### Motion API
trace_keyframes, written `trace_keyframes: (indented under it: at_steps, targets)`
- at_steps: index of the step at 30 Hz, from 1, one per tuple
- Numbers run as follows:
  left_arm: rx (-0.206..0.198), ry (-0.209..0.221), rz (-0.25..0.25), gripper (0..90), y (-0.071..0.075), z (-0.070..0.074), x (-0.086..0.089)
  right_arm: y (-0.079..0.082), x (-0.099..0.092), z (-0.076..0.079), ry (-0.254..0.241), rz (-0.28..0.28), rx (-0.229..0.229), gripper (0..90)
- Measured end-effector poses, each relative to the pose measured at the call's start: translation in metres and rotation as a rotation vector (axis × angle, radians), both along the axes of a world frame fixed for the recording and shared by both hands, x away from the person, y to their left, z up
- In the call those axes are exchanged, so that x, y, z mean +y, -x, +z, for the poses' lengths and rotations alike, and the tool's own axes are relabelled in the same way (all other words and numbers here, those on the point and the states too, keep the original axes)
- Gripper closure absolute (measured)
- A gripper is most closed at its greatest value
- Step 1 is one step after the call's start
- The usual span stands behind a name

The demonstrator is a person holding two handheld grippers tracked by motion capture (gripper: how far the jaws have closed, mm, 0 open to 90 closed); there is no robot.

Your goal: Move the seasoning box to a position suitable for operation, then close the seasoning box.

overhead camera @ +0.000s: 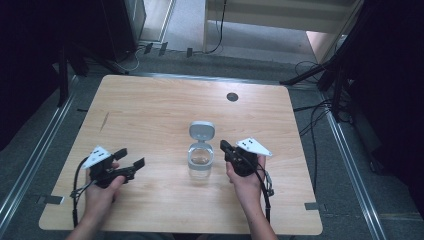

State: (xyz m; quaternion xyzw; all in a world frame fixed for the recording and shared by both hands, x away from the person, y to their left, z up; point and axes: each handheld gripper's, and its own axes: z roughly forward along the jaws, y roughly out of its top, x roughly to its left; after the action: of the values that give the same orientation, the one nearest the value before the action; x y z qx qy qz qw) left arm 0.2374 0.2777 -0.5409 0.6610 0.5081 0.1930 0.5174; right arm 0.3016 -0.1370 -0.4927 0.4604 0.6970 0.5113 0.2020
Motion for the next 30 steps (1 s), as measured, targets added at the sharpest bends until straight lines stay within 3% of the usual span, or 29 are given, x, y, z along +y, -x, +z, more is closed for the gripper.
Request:
trace_keyframes:
  at_steps: [1, 3, 5, 9, 11, 14, 16, 21, 25, 26, 28, 29, 30]
  targets:
    - [0.0, 0.0, 0.0, 14.2, 0.0, 0.0, 0.0, 0.0, 0.0, 0.0, 0.0, 0.0, 0.0, 88.2]
    - [0.018, -0.009, 0.022, 14.2, 0.005, -0.004, 0.016, -0.006, -0.001, 0.004, -0.003, -0.001, 0.004, 86.7]
    - [0.028, 0.036, 0.061, 14.3, 0.011, -0.005, 0.037, -0.014, -0.003, 0.009, -0.013, -0.007, 0.007, 86.4]
    - [0.026, 0.014, 0.098, 14.8, 0.014, -0.005, 0.049, -0.02, -0.001, 0.014, -0.012, -0.013, 0.006, 86.4]
    - [0.024, 0.037, 0.093, 15.0, 0.015, -0.006, 0.053, -0.023, 0.0, 0.018, -0.013, -0.009, -0.001, 86.4]
    - [0.015, 0.058, 0.07, 14.8, 0.015, -0.008, 0.051, -0.033, 0.004, 0.024, -0.001, -0.001, -0.018, 86.7]
    - [0.02, 0.037, 0.078, 14.8, 0.013, -0.009, 0.048, -0.036, 0.005, 0.026, -0.004, 0.0, -0.017, 86.8]
    - [0.061, 0.064, 0.1, 14.8, 0.009, -0.012, 0.051, -0.05, 0.011, 0.036, -0.019, 0.017, -0.007, 86.7]
    - [0.068, 0.023, 0.098, 14.8, 0.007, -0.012, 0.046, -0.061, 0.017, 0.041, -0.024, 0.042, -0.006, 86.5]
    - [0.067, -0.005, 0.095, 14.8, 0.007, -0.012, 0.043, -0.065, 0.02, 0.044, -0.02, 0.051, -0.01, 86.4]
    - [0.065, -0.021, 0.096, 14.8, 0.007, -0.012, 0.041, -0.066, 0.021, 0.046, -0.019, 0.052, -0.008, 86.4]
    - [0.062, -0.03, 0.093, 14.8, 0.008, -0.012, 0.039, -0.067, 0.024, 0.049, -0.025, 0.088, -0.024, 86.1]
    - [0.062, -0.03, 0.093, 14.8, 0.008, -0.012, 0.039, -0.067, 0.024, 0.049, -0.025, 0.088, -0.024, 86.1]
